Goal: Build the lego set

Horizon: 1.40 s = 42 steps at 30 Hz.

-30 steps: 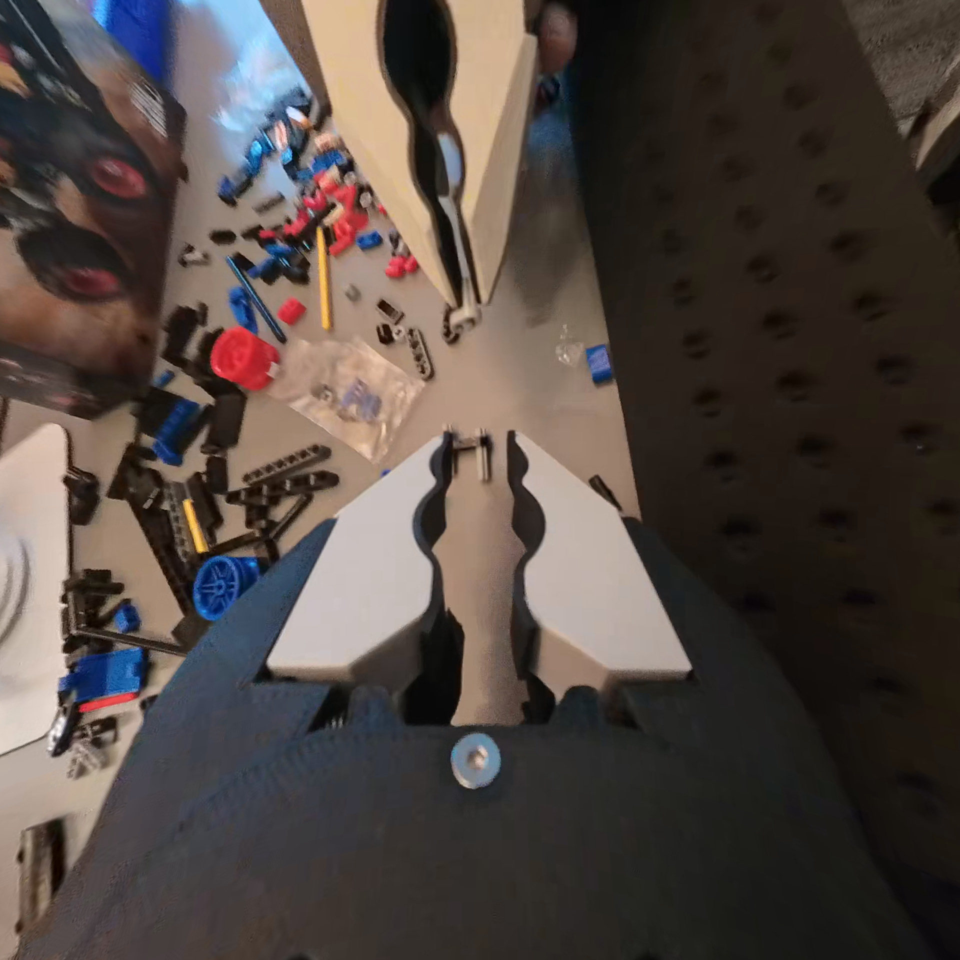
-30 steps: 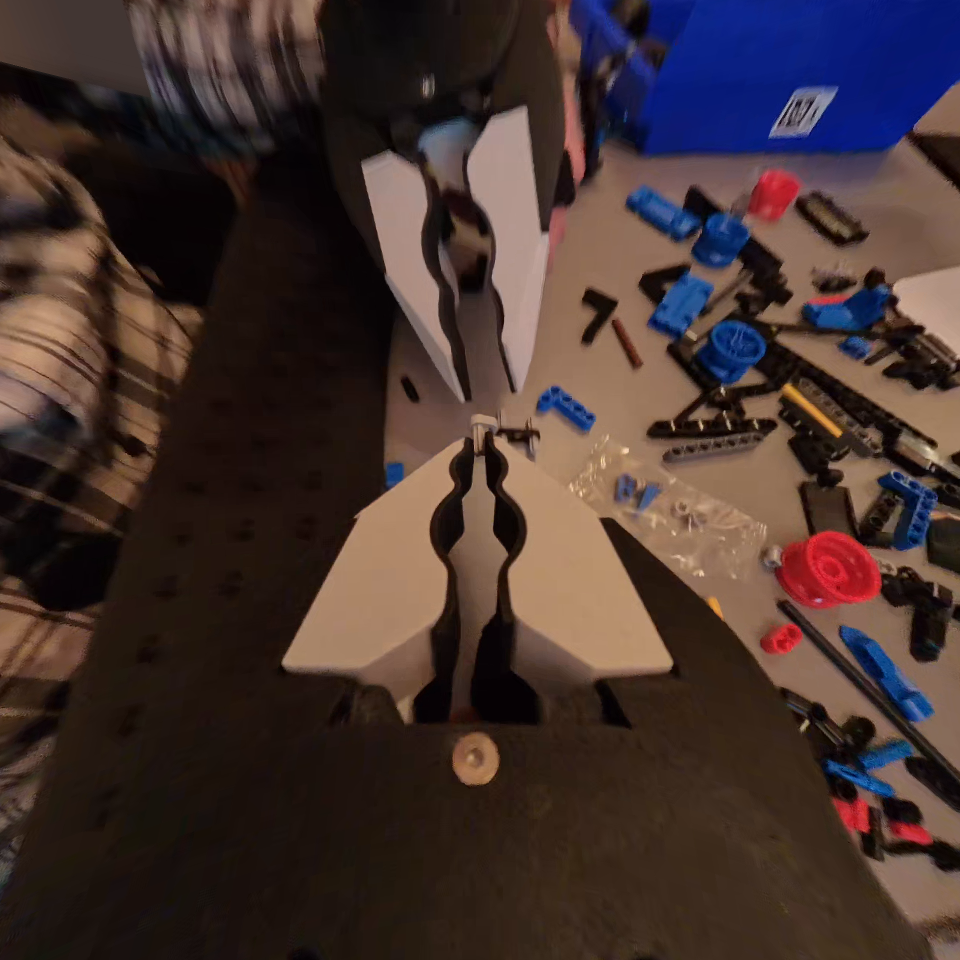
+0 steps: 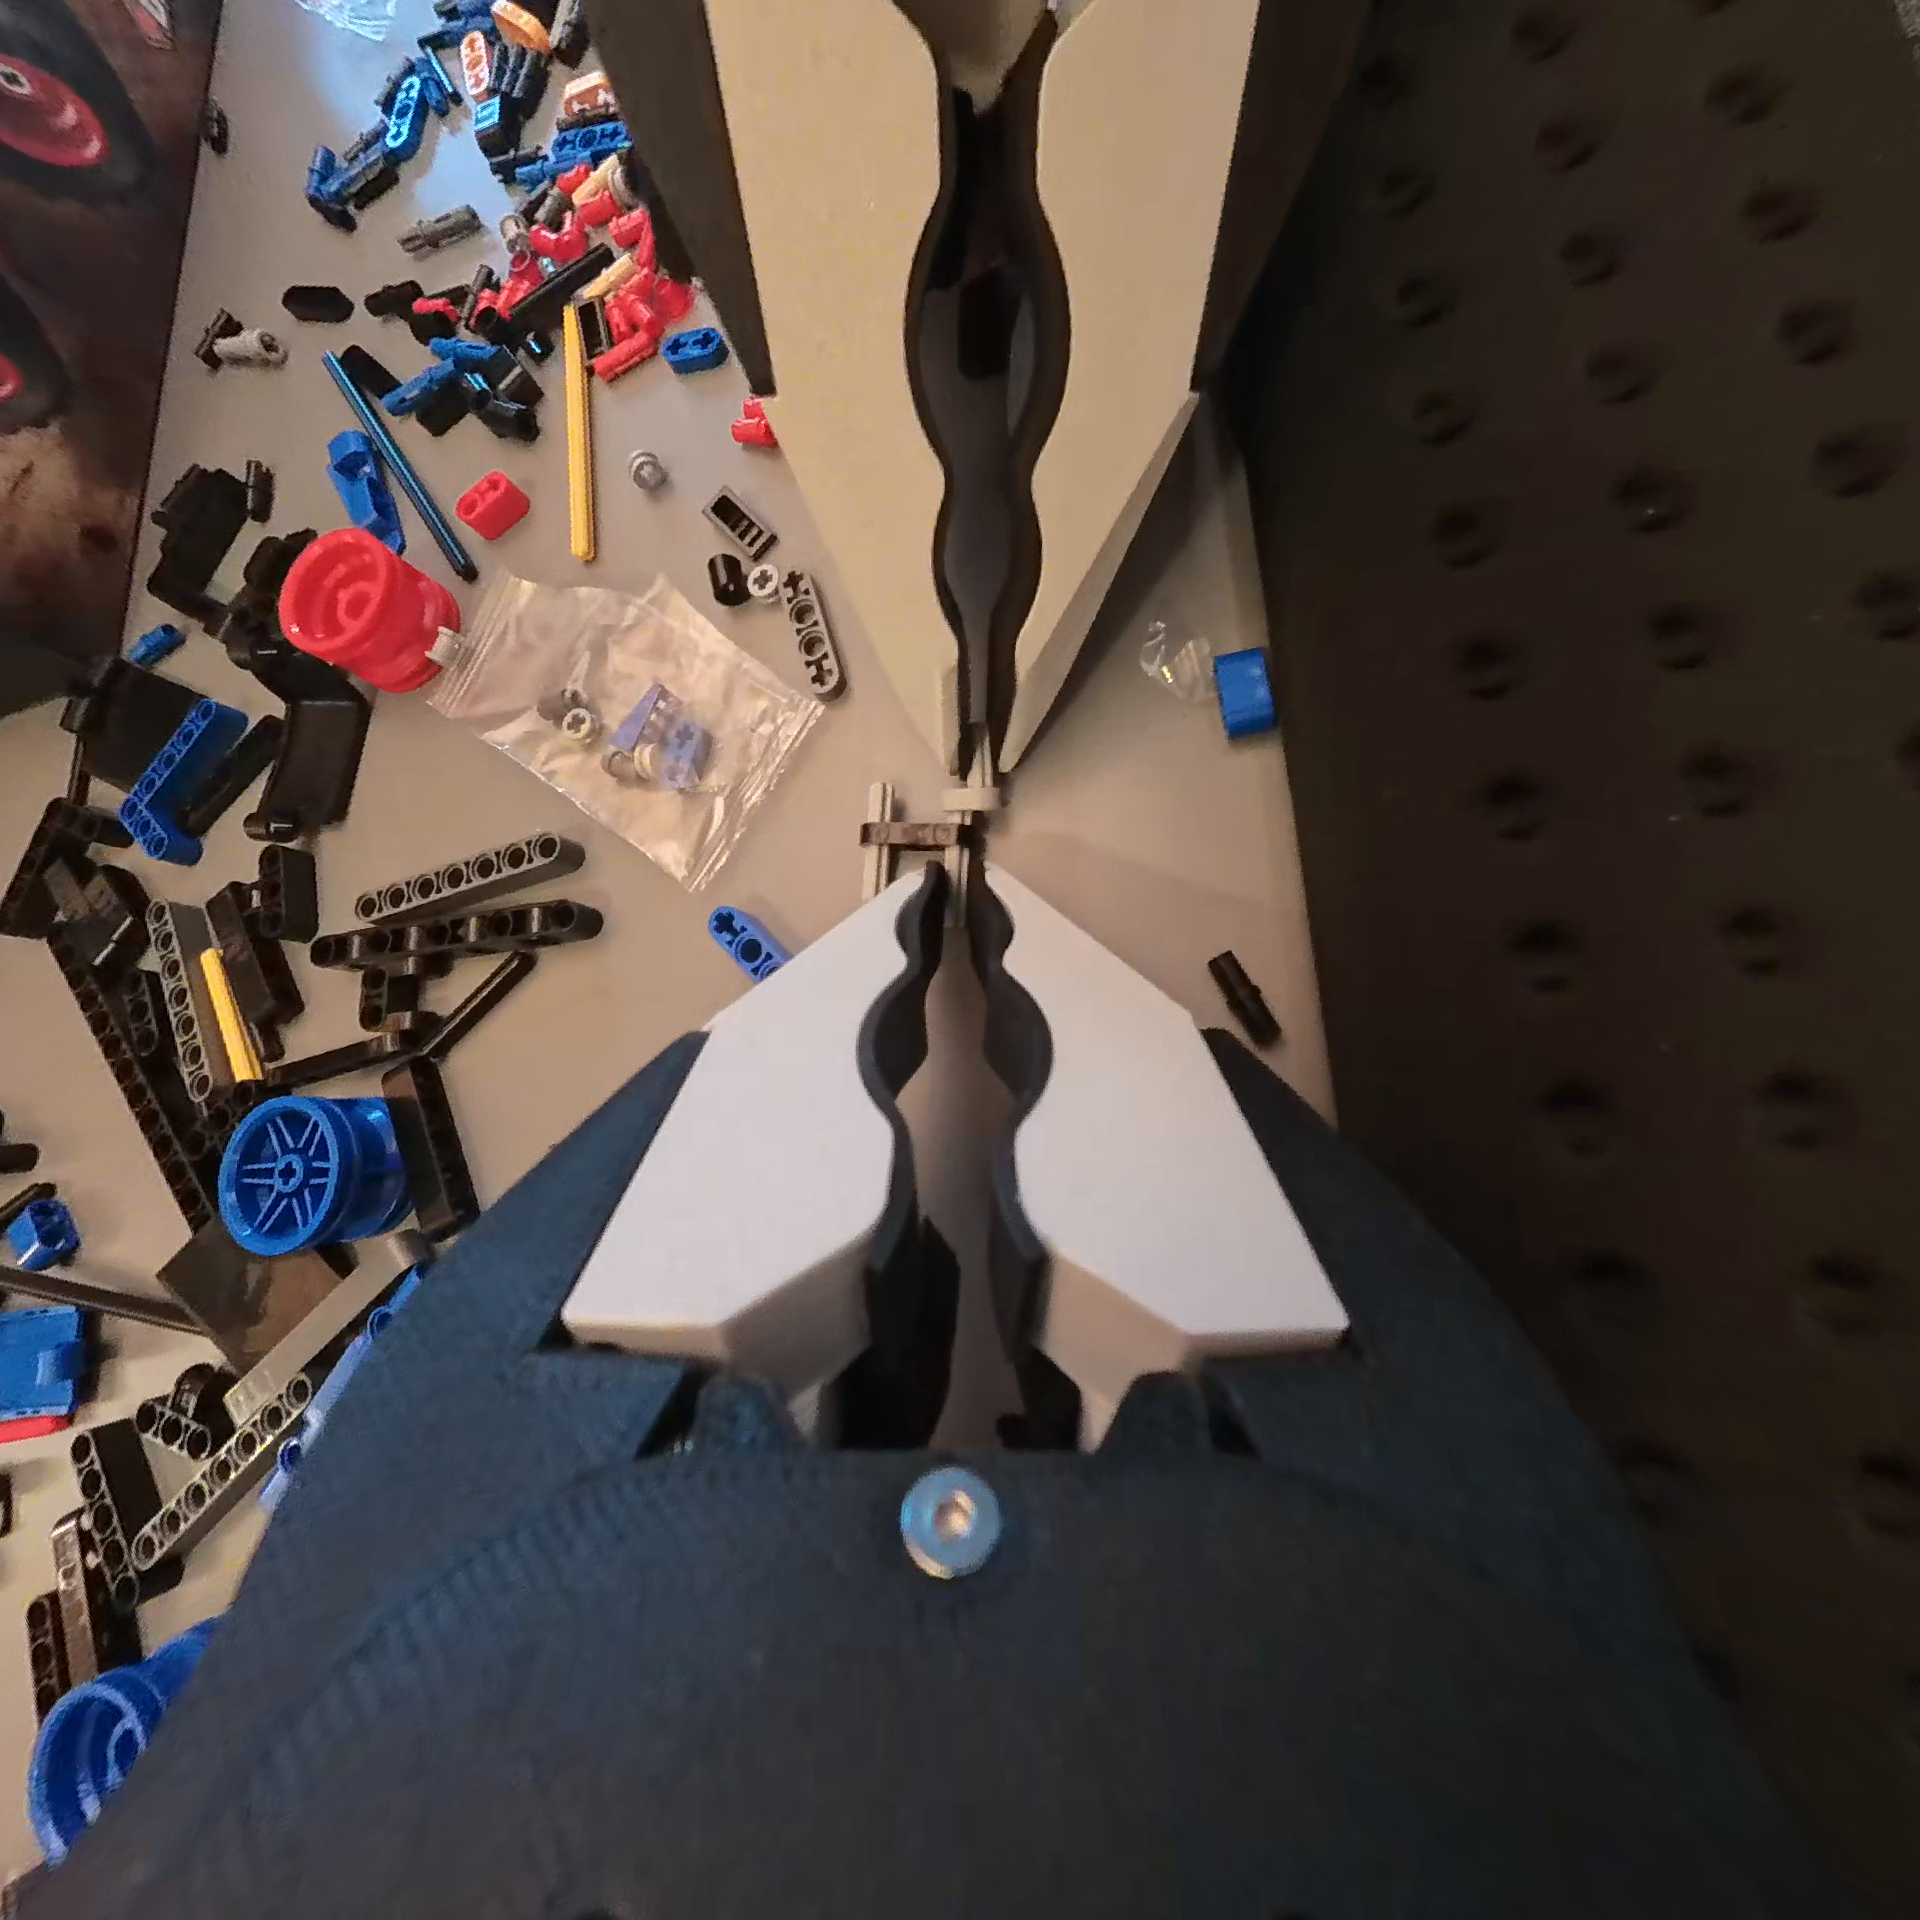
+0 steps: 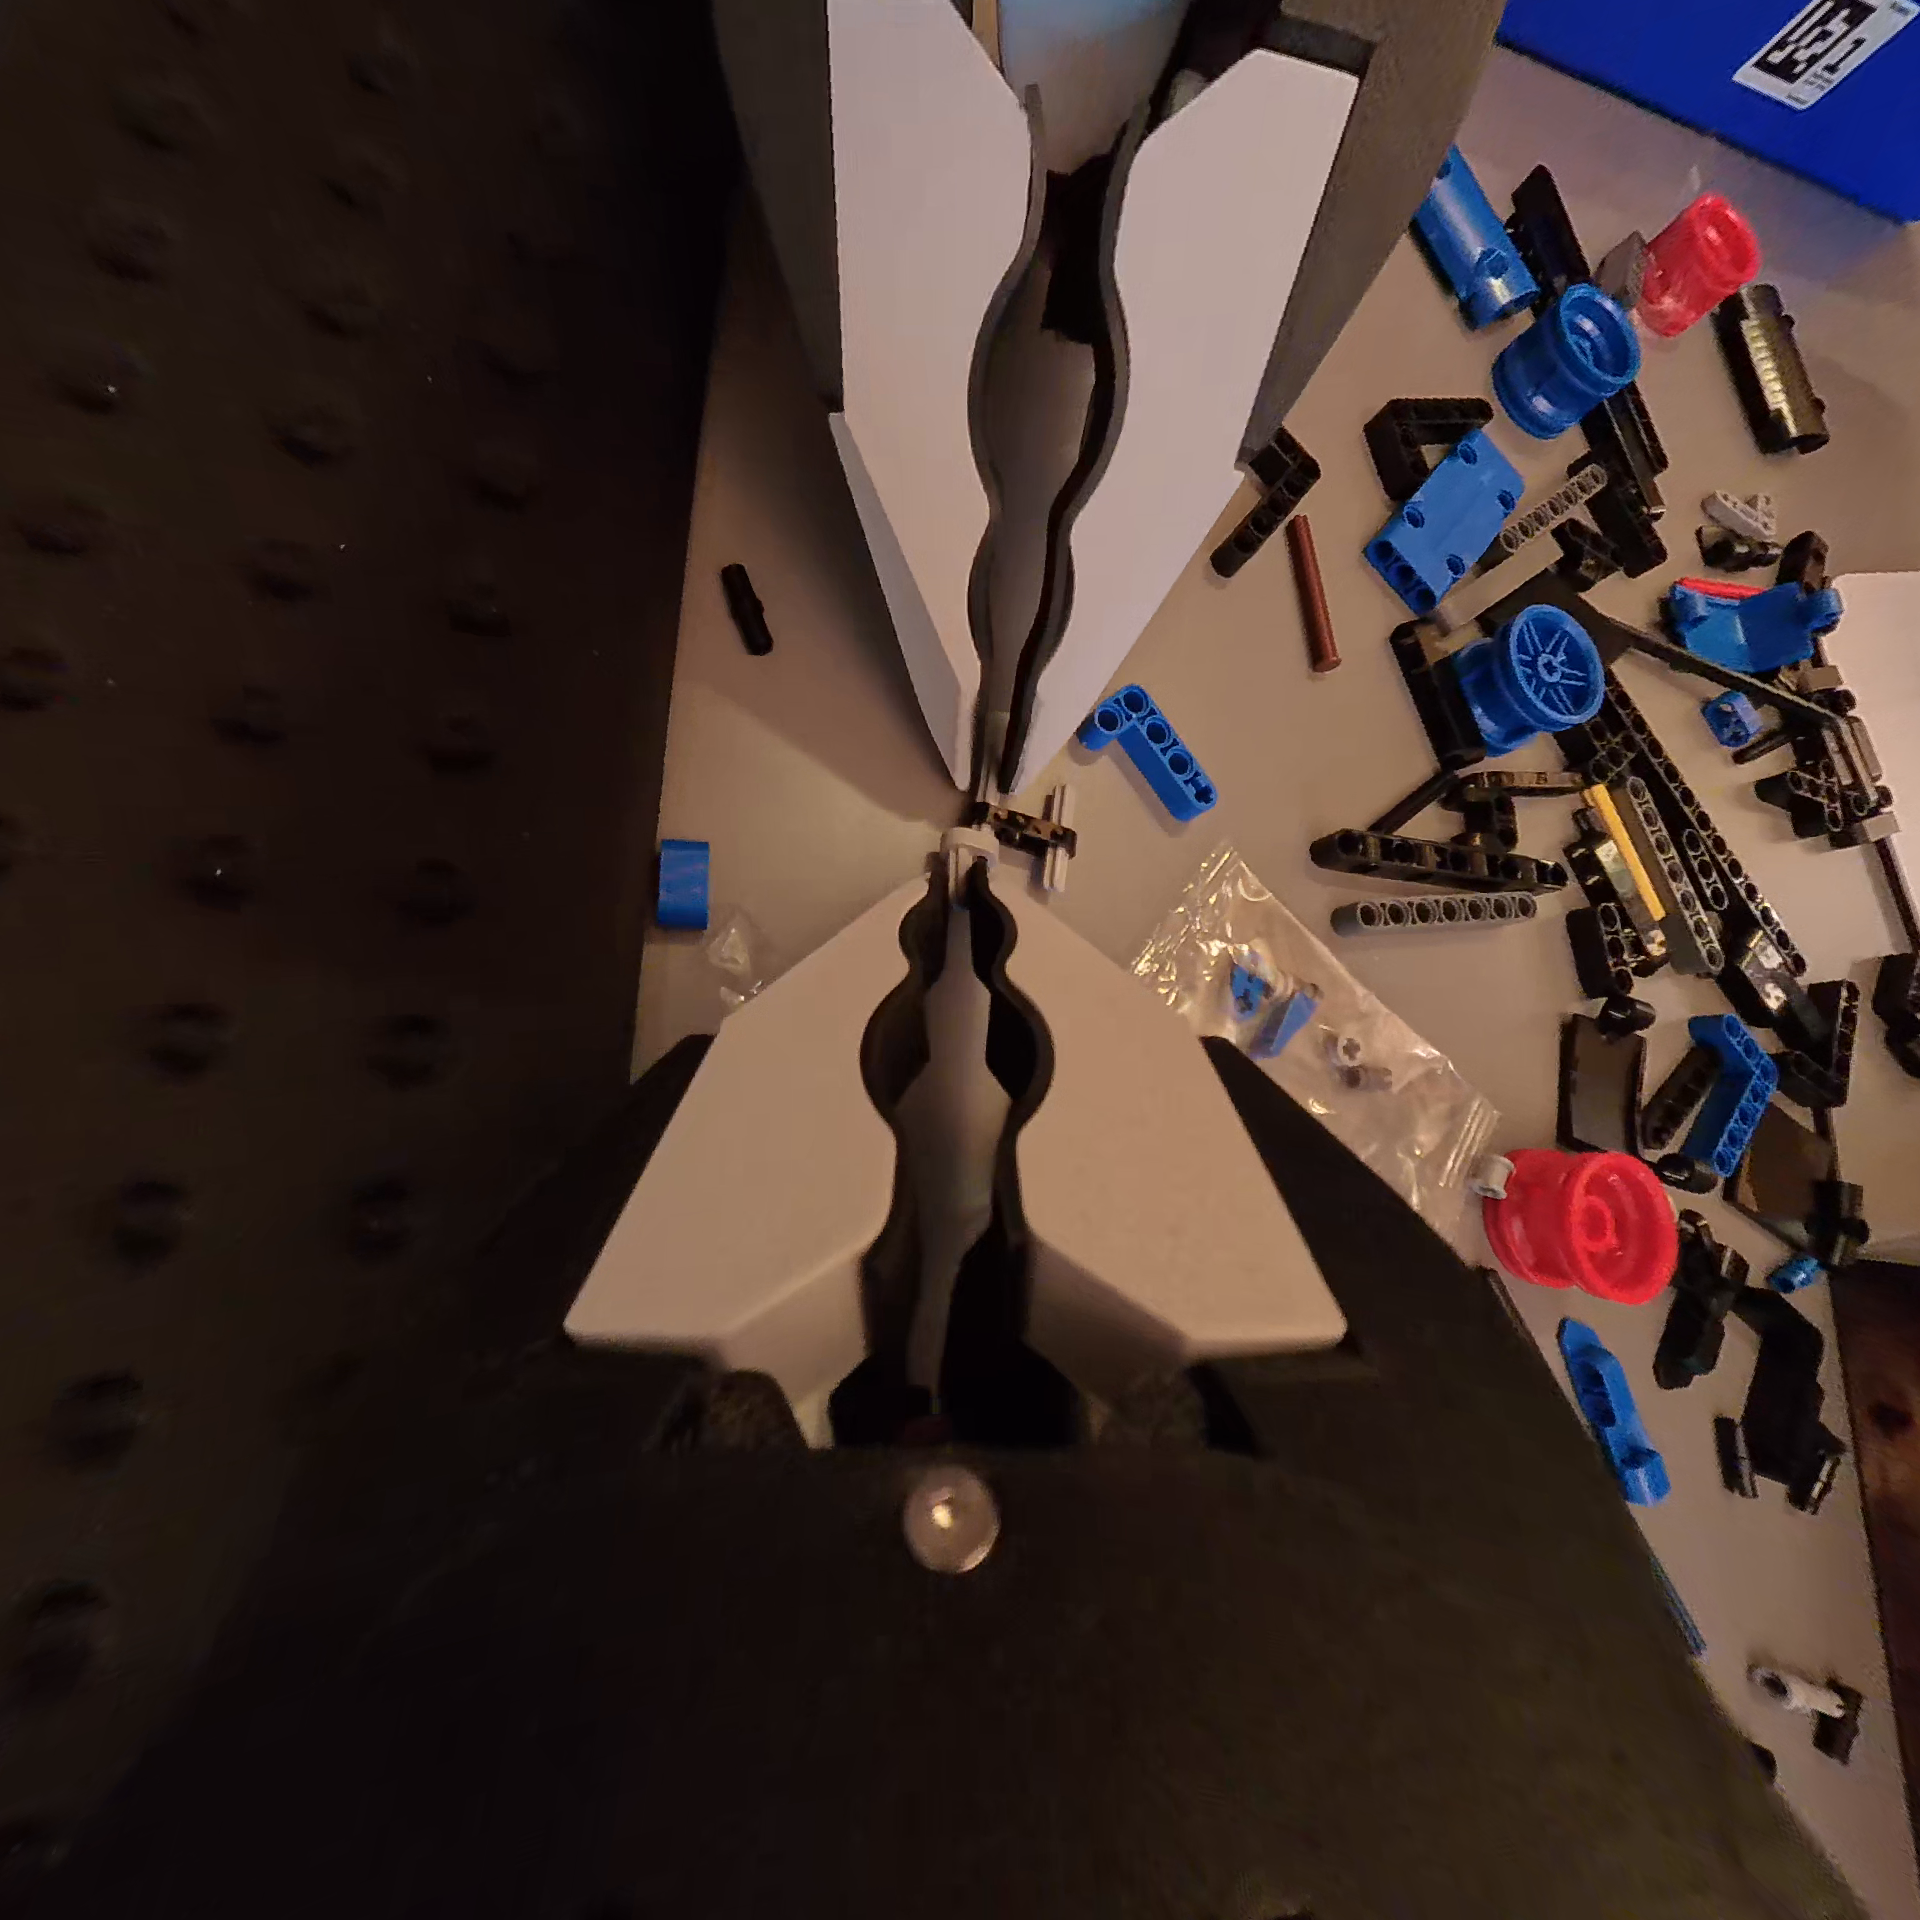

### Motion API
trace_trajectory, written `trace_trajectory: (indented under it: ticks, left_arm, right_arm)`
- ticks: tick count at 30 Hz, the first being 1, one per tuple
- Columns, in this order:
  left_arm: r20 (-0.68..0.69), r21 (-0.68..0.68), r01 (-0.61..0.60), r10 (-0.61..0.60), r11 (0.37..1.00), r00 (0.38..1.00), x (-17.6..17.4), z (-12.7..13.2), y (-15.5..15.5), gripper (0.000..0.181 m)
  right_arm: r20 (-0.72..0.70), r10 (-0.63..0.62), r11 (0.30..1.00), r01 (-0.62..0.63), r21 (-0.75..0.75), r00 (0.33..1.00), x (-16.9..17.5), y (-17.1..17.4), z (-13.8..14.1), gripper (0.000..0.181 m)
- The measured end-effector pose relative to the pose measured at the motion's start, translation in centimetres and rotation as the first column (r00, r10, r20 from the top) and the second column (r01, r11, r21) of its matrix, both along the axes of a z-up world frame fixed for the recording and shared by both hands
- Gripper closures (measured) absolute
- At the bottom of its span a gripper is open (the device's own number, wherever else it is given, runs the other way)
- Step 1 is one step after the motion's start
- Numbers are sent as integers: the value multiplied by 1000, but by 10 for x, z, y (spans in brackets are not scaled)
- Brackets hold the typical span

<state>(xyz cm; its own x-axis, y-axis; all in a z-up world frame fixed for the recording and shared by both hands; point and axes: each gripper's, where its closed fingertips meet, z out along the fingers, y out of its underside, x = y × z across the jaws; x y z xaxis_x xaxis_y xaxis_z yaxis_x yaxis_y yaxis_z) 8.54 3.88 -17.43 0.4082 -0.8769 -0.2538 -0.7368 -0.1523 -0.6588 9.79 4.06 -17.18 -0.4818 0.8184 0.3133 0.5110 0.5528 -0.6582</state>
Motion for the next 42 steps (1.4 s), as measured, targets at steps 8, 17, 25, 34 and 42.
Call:
trace_trajectory:
  ticks: [8, 17, 25, 34, 42]
  left_arm:
    - [15, -11, 4, -4, 1000, 1000, 1, 0, 0, 178]
    - [7, -1, 14, -14, 1000, 1000, 2, 0, 0, 178]
    - [4, 1, 15, -15, 1000, 1000, 2, 0, 0, 178]
    - [13, -8, 8, -8, 1000, 1000, 3, 0, -1, 178]
    - [6, -8, 11, -11, 1000, 1000, 4, 0, -1, 178]
  right_arm:
    - [-1, 18, 1000, -18, 20, 1000, 0, 0, 0, 178]
    - [25, 5, 1000, -4, -14, 1000, 1, -1, 1, 175]
    - [68, -30, 997, 34, -64, 997, 1, 0, 0, 177]
    - [74, -29, 991, 39, -127, 997, 1, -2, -1, 178]
    - [76, -8, 994, 16, -106, 997, 0, -2, -1, 178]
